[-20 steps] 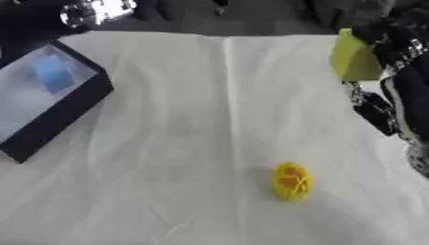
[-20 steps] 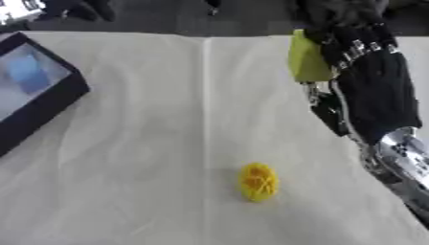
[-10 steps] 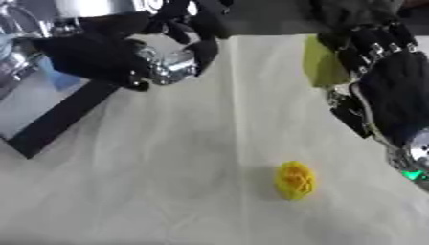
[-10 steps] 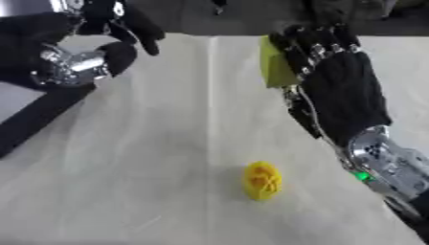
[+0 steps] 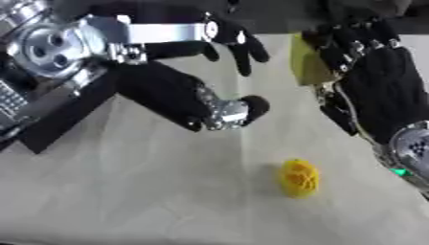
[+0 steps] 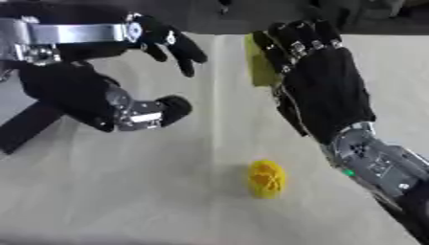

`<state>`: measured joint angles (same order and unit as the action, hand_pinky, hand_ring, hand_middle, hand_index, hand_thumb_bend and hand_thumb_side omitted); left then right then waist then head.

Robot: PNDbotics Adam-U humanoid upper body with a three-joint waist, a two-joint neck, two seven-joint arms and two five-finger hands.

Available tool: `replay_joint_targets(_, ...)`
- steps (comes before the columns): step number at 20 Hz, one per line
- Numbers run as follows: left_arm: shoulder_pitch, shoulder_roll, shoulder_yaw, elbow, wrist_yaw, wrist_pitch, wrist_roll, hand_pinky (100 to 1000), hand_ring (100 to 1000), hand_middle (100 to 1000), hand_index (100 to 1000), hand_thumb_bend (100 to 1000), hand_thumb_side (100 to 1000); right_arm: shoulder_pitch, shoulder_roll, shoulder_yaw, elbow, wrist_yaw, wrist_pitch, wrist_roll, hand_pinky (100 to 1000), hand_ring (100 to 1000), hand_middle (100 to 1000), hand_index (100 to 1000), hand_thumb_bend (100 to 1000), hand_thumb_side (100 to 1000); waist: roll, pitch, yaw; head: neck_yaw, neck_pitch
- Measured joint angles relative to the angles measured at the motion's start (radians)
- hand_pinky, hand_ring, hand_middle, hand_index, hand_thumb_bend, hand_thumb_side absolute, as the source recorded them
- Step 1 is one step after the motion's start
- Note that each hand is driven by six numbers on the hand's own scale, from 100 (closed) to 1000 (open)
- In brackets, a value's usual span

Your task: Pick up the objects with one hand, pass them to the other hand, and then place them into the box on the other side of the table.

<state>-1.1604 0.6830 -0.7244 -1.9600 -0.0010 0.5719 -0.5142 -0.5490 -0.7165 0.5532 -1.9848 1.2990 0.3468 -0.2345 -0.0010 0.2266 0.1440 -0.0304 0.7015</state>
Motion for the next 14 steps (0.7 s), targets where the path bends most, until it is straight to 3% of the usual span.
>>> replay_joint_targets(2, -0.013, -0.023, -0.021, 0.020, -0.025, 0.019, 0.029, 928, 1000, 760, 924, 324, 567, -0.015, 0.010, 0.009, 0.000, 0.000, 0.005, 0.006, 831, 679, 574, 605, 111, 100, 0.000, -0.001, -0.001, 0.004, 0.000)
replay_joint_targets(7, -0.019, -0.070, -0.052, 0.055, -0.051, 0.076, 0.176, 961, 1000, 746, 925, 345, 475, -0.033, 0.031, 0.017, 0.000, 0.000, 0.023, 0.012, 824, 675, 572, 604, 140, 100, 0.000, -0.003, -0.002, 0.008, 0.000)
replay_joint_targets(14, 0.027, -0.075, -0.052, 0.052, 0.046, 0.140, 0.381, 1000, 1000, 692, 899, 382, 509, -0.033, 0.038, 0.032, 0.000, 0.009, 0.033, 0.014, 807, 672, 569, 602, 140, 100, 0.000, -0.003, -0.003, -0.001, 0.000)
